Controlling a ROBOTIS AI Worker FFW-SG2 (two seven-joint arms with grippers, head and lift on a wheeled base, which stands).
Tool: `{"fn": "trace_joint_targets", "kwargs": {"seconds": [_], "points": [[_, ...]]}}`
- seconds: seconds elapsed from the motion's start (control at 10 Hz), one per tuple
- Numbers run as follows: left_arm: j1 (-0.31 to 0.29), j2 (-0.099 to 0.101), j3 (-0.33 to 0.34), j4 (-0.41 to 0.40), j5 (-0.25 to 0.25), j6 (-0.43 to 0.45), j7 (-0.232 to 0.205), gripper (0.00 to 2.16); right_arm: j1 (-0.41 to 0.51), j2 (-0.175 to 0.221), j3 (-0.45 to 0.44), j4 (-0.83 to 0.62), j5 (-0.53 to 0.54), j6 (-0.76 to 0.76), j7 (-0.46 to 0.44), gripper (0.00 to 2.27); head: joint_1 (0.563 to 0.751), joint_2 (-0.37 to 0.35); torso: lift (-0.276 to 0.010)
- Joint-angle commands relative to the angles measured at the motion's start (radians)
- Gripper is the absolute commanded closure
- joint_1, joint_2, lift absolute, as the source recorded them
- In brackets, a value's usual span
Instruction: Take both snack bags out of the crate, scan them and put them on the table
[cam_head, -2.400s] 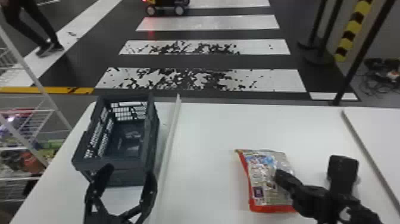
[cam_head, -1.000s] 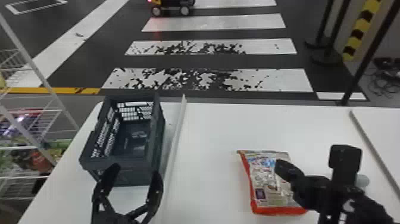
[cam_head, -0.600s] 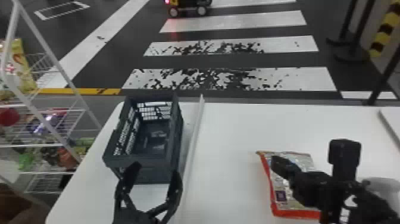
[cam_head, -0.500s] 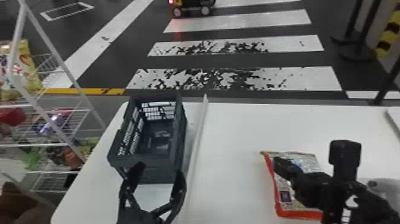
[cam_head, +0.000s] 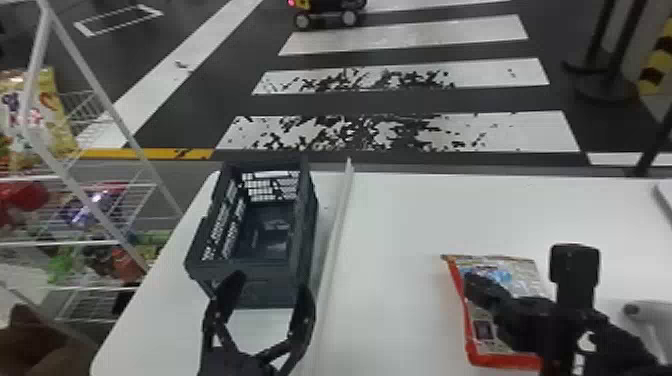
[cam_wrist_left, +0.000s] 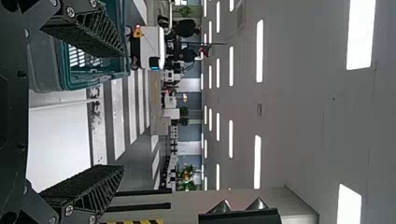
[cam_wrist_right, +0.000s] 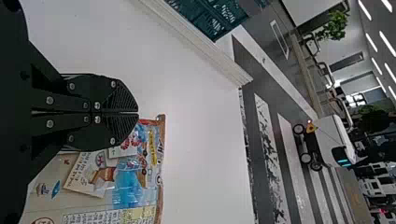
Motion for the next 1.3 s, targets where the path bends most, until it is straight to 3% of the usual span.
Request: {"fn": "trace_joint_targets", "kwargs": {"seconds": [0.0, 0.8, 1.2], "points": [[0.003, 0.000, 0.003, -0.002, 0.000, 0.000, 0.000, 0.15, -0.009, 0.000, 0.000, 0.027, 0.004, -0.005, 0.000, 2.26, 0.695, 0.232, -0.094], [0.003, 0.002, 0.004, 0.001, 0.002, 0.000, -0.002, 0.15, -0.022, 0.002, -0.006, 0.105, -0.002, -0.057, 0.010, 2.26, 0.695, 0.226, -0.094], [0.009, 0.000, 0.009, 0.000, 0.002, -0.003, 0.000, 0.15, 0.012, 0.000, -0.012, -0.035, -0.033, -0.042, 0.015, 2.26, 0.695, 0.229, -0.094]]}}
